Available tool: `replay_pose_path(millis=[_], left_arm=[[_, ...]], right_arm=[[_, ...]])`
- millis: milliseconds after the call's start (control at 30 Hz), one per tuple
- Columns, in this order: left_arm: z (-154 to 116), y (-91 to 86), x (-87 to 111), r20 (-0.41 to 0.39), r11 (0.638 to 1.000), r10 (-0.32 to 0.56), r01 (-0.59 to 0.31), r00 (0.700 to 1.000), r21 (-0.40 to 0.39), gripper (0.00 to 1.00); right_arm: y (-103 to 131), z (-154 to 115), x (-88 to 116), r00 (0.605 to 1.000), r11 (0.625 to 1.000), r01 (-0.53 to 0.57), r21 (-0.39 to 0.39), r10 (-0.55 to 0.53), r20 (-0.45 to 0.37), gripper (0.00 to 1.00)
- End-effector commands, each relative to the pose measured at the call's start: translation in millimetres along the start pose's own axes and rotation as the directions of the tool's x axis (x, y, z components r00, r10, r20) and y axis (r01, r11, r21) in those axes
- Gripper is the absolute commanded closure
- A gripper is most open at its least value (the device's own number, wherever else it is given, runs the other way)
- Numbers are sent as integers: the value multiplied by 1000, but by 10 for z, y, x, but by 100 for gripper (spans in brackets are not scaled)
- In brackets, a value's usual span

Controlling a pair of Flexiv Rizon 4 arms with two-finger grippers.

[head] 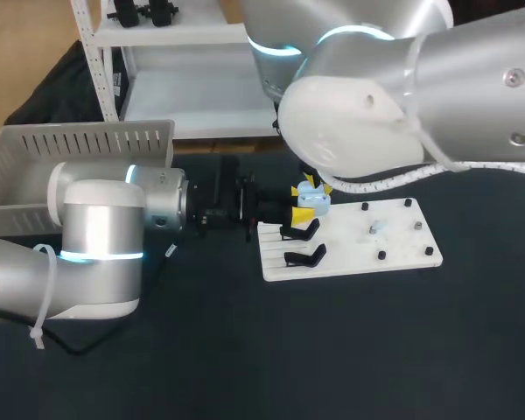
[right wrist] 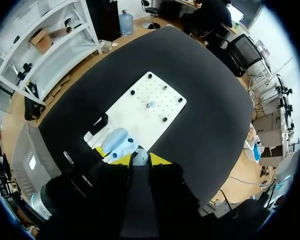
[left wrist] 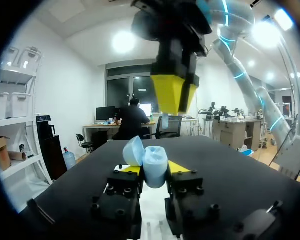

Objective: Pick up each earbud case from the left stands, insert the matching earbuds, close the lid, and place the case in the box.

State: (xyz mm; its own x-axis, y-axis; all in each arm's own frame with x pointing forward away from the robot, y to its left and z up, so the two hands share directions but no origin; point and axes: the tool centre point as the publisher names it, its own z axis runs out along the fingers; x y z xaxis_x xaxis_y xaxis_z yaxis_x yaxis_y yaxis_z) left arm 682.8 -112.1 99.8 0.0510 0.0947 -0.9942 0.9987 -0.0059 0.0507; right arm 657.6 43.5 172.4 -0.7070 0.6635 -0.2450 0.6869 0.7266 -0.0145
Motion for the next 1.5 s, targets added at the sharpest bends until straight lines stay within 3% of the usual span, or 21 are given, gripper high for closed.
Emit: replay_pose_path(millis=[33,1500], left_arm=[[1,-14,1,2,1000,1,-1,1000,-5,100],[1,-14,1,2,1000,1,-1,1000,-5,100]], right_arm=[[102,39,-10,1000,1000,4,28,-4,0,100],[122,315,-84,999,995,8,102,-4,-38,100]])
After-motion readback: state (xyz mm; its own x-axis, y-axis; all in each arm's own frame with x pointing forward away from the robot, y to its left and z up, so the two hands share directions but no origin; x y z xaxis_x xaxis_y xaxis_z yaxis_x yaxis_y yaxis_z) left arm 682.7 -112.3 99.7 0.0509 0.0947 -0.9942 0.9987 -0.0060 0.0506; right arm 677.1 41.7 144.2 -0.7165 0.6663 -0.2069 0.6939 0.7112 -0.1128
